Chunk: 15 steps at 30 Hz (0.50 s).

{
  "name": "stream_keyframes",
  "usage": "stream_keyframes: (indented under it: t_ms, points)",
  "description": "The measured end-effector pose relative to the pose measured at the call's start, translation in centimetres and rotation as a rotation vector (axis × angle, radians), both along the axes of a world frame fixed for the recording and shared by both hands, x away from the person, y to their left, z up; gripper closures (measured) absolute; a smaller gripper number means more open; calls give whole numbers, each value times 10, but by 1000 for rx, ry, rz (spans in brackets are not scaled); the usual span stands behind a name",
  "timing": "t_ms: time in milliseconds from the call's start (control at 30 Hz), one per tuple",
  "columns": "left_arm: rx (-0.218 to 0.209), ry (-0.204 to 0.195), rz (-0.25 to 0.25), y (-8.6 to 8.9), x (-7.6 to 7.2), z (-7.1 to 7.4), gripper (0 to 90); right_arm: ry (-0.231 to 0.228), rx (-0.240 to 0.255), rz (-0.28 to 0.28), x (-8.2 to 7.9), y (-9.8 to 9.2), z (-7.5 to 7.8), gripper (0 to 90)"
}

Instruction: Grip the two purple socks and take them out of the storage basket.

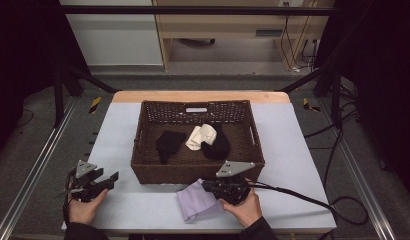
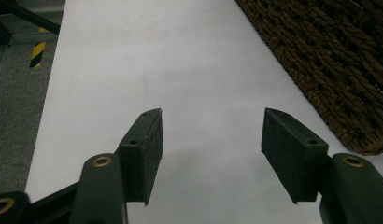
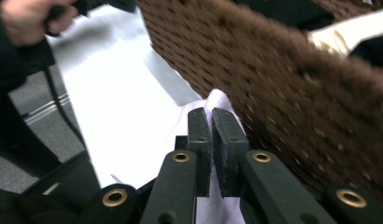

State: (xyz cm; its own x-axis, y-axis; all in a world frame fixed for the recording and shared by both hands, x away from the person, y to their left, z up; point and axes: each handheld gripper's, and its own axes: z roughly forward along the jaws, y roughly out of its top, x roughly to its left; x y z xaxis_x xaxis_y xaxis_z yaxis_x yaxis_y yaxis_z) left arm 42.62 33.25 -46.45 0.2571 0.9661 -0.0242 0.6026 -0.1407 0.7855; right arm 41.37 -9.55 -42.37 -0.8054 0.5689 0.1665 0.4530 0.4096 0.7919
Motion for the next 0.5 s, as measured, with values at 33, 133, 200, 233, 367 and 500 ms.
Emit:
stream_keyframes:
  t_ms: [33, 133, 200, 233, 367, 500]
  points:
    - [1, 0, 0, 0, 0, 0, 384, 1, -8, -6, 1, -1, -3, 858]
    - [1, 0, 0, 0, 0, 0, 384, 15, -24, -32, 4, -2, -15, 852]
    - [0, 0, 0, 0, 0, 0, 384, 16, -39, -43, 5, -1, -22, 848]
    - [-1, 0, 0, 0, 0, 0, 384, 11, -45, -43, 5, 0, -24, 846]
    - [-4, -3, 1, 0, 0, 0, 384, 6, -61, -53, 5, 4, -31, 803]
    - [-6, -4, 0, 0, -1, 0, 383, -20, -54, -53, 3, 3, -29, 718]
